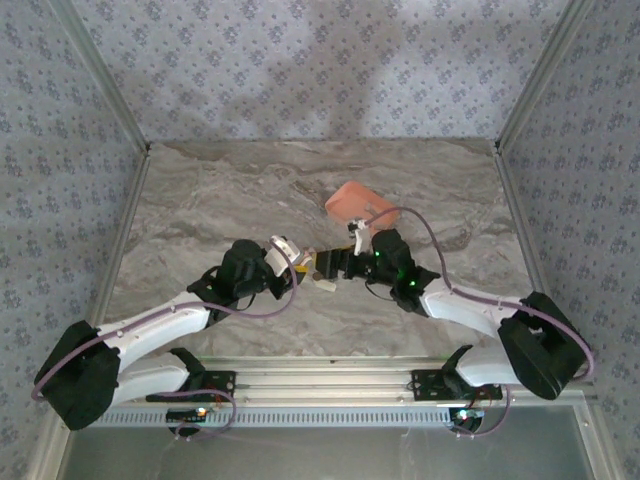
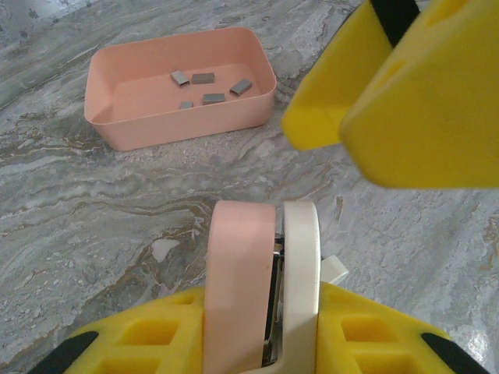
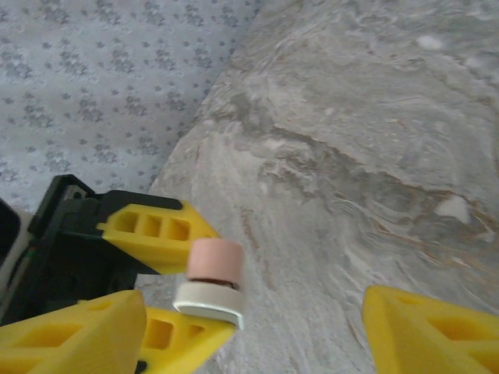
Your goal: Load the staples into the stapler
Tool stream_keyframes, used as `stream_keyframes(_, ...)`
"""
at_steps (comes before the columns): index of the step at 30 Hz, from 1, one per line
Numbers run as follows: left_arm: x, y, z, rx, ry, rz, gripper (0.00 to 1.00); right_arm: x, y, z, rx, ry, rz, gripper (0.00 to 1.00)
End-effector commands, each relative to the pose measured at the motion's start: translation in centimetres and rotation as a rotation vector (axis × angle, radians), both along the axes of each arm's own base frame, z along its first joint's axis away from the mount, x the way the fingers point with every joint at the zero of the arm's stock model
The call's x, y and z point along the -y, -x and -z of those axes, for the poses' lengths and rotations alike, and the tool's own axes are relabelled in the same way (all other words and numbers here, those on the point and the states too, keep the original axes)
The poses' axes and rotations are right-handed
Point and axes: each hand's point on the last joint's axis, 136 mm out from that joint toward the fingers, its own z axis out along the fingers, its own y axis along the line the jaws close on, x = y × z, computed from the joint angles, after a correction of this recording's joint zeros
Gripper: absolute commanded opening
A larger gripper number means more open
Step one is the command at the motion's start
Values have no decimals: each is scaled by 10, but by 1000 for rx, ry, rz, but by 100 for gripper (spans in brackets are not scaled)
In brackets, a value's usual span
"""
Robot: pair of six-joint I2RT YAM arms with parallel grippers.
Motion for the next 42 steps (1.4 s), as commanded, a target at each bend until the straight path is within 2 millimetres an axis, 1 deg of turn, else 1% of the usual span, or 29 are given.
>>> stream_keyframes(1, 7, 3, -10, 37, 30, 34, 31, -19, 4, -12, -18, -53, -68, 70)
stream_keyframes(3, 7, 3, -12, 40, 33, 34, 31, -23, 5, -7, -38, -49, -77, 70)
stream_keyframes(7, 8, 4, -13, 45, 33, 41, 31, -27, 4, 1, -60, -37, -72, 63)
stream_keyframes(13, 9, 4, -14, 51, 34, 39, 31, -32, 4, 5, -74, -30, -81, 54)
stream_keyframes(19, 6, 0, -16, 63, 27, 13, 31, -35, 8, 10, -87, -27, -103, 44)
stream_keyframes(22, 5, -1, -16, 67, 28, 6, 31, -34, 10, 11, -88, -22, -111, 36)
stream_keyframes(25, 5, -2, -16, 68, 25, 3, 31, -36, 11, 9, -74, -24, -124, 26)
stream_keyframes(26, 5, -1, -15, 66, 22, 4, 32, -35, 11, 8, -66, -21, -127, 24)
stream_keyframes(27, 5, -1, -16, 62, 22, 3, 36, -34, 10, 8, -57, -16, -125, 22)
stream_keyframes(28, 6, 0, -16, 59, 21, 7, 41, -33, 9, 8, -45, -10, -125, 20)
stream_keyframes(30, 6, 3, -14, 46, 7, 26, 56, -26, 7, 8, -21, 10, -121, 17)
stream_keyframes(32, 7, 7, -12, 30, -7, 50, 67, -18, 5, 8, 34, 42, -138, 15)
stream_keyframes(33, 8, 9, -11, 24, -13, 66, 71, -14, 5, 8, 61, 56, -156, 14)
stream_keyframes(35, 9, 14, -11, 21, -20, 94, 73, -7, 6, 8, 111, 92, -194, 13)
stream_keyframes(37, 10, 18, -10, 24, -27, 124, 73, 1, 7, 10, 148, 137, -241, 13)
stream_keyframes(40, 13, 27, -10, 25, -51, 188, 73, 8, 17, 10, 221, 201, -352, 13)
stream_keyframes(42, 16, 33, -10, 28, -72, 245, 72, 11, 29, 12, 313, 260, -454, 13)
